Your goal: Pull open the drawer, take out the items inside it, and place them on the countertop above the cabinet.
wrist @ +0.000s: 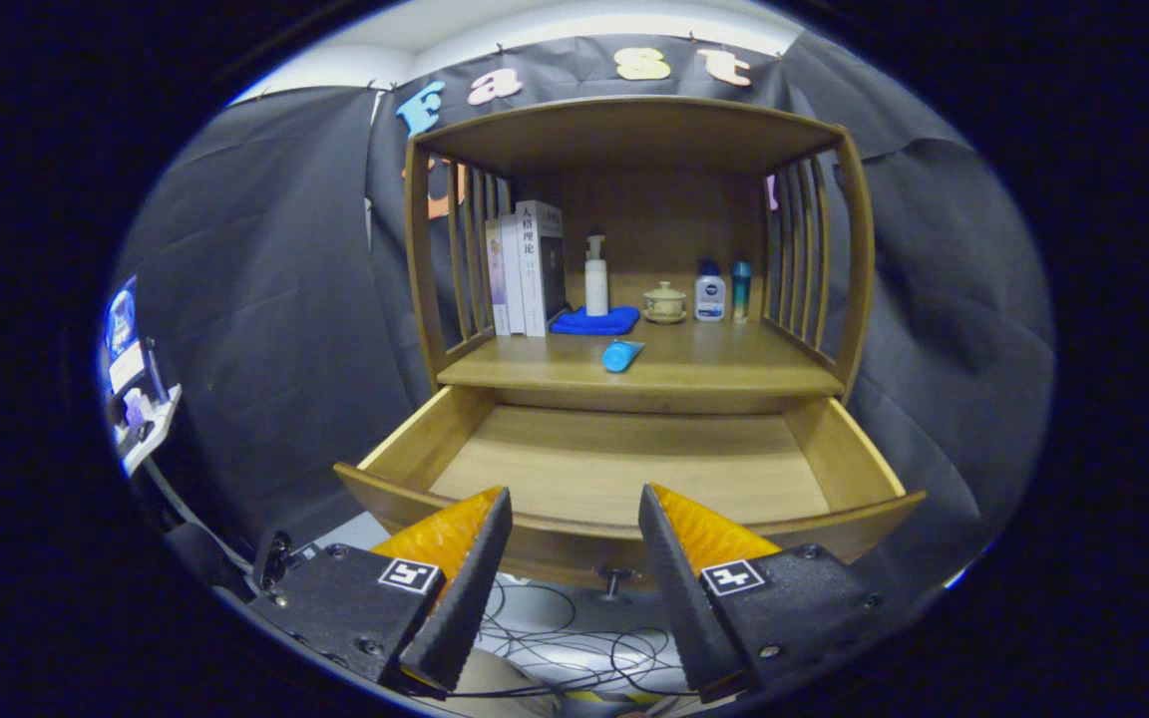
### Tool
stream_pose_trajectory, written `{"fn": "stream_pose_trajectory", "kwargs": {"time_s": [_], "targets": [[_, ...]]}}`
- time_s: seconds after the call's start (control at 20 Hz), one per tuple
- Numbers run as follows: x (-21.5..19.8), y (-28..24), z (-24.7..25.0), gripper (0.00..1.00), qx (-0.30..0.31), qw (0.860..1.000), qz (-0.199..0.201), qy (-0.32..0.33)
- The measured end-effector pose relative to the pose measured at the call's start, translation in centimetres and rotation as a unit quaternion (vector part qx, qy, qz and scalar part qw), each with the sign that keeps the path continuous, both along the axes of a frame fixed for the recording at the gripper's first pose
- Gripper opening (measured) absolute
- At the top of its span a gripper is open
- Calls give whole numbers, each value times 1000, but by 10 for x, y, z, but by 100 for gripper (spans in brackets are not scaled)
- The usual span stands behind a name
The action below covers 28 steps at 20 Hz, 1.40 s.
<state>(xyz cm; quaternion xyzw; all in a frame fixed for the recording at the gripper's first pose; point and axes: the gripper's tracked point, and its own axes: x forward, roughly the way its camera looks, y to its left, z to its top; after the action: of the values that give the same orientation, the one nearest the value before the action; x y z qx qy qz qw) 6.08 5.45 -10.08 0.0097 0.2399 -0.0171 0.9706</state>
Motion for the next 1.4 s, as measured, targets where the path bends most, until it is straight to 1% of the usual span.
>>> {"fn": "stream_pose_trajectory", "kwargs": {"time_s": [0.1,0.2,0.25,0.3,0.55,0.75,0.85,0.95,1.4], "targets": [[-7,-5,-8,83,-4,1000,-9,-18],[-16,-5,-22,95,-7,1000,-12,-25],[-20,-1,-30,95,-10,1000,-4,-26],[-21,-1,-36,99,-13,999,-3,-29],[-24,2,-65,99,-14,998,-15,-53],[-22,-11,-85,99,-24,997,-46,-63],[-20,-15,-99,99,-25,996,-54,-59],[-18,-18,-114,99,-28,997,-54,-47],[0,-27,-137,99,-34,995,-80,-50]]}}
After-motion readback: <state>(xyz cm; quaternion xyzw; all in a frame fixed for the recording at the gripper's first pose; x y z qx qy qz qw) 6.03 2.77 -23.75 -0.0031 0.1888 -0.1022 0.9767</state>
